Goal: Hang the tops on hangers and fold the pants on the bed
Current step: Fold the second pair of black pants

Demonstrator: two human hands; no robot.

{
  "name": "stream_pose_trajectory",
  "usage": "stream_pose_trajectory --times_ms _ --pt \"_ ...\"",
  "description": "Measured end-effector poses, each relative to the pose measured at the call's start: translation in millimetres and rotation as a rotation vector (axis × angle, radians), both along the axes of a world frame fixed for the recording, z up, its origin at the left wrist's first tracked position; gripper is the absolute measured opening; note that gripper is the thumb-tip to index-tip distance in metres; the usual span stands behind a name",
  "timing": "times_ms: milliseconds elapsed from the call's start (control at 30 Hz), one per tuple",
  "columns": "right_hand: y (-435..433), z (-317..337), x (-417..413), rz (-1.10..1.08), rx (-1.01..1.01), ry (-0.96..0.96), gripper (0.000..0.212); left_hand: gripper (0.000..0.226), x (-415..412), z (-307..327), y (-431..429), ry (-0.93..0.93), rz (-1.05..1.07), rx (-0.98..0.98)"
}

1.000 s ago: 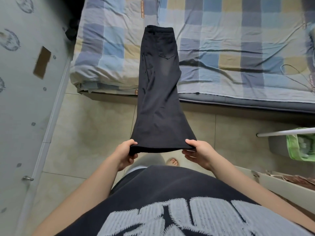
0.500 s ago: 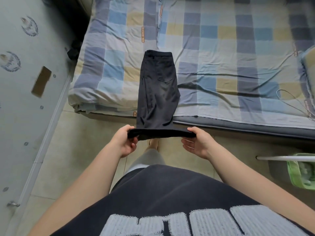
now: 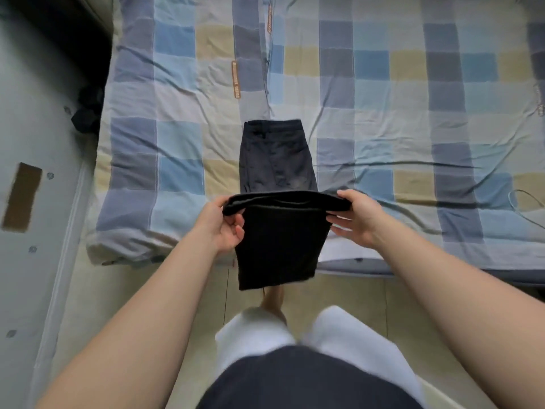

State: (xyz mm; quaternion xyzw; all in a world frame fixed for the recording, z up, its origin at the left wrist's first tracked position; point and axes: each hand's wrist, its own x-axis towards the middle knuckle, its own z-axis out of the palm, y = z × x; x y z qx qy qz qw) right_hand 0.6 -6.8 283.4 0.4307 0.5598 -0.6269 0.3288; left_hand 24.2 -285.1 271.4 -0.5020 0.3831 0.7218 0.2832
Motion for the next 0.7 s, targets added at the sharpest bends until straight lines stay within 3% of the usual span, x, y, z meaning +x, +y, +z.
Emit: stream_pose_trajectory --times_ms 333,533,700 --pt "-19.0 -126.2 -223.4 0.033 0.109 0.088 0.022 0.025 -227.6 -115.0 -11.5 0.039 -0.009 -0.085" --pt "-17.3 -209.2 -312.9 0.058 0.169 0.166 0.025 0.023 -308.8 -187.5 -2.2 0.129 -0.052 -0.181" --pt "-14.8 -265.8 -316.2 0.137 0.087 0.074 0.059 0.055 -303.3 -239.4 11.6 0.135 -0.212 -0.235"
